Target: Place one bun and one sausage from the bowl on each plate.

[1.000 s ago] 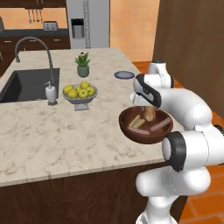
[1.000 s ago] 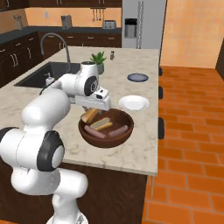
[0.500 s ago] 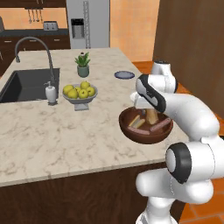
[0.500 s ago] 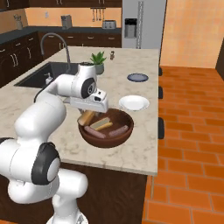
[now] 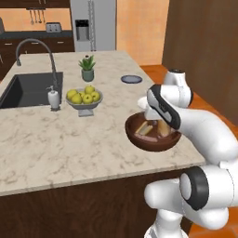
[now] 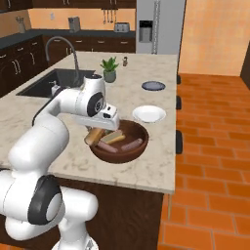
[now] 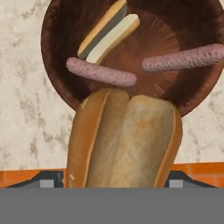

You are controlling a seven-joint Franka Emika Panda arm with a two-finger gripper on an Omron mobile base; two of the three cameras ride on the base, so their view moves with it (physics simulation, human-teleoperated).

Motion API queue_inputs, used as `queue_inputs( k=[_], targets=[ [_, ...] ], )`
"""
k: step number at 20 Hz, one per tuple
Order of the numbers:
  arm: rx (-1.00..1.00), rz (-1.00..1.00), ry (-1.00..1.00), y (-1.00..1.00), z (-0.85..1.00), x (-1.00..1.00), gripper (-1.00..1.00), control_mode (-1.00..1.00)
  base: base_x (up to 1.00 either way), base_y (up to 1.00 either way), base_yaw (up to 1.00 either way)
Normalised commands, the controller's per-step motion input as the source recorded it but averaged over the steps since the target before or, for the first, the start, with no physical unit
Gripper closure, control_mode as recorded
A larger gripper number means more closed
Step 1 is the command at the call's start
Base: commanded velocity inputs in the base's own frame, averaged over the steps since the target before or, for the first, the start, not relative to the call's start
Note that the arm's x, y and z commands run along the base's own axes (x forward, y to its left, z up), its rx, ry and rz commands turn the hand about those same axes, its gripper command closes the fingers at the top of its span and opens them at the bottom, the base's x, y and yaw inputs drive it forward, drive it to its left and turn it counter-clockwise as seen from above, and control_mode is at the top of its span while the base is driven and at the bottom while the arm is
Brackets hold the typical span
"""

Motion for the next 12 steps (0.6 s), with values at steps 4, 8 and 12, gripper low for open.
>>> queue_inputs(
  k=[4, 8, 12],
  targets=[
    [0.00, 0.00, 0.00, 0.00, 0.00, 0.00, 1.00, 1.00, -0.63, -0.93, 0.00],
    [0.00, 0.00, 0.00, 0.00, 0.00, 0.00, 1.00, 1.00, -0.28, -1.00, 0.10],
    [0.00, 0.00, 0.00, 0.00, 0.00, 0.00, 1.00, 1.00, 0.01, -1.00, 0.26]
  ],
)
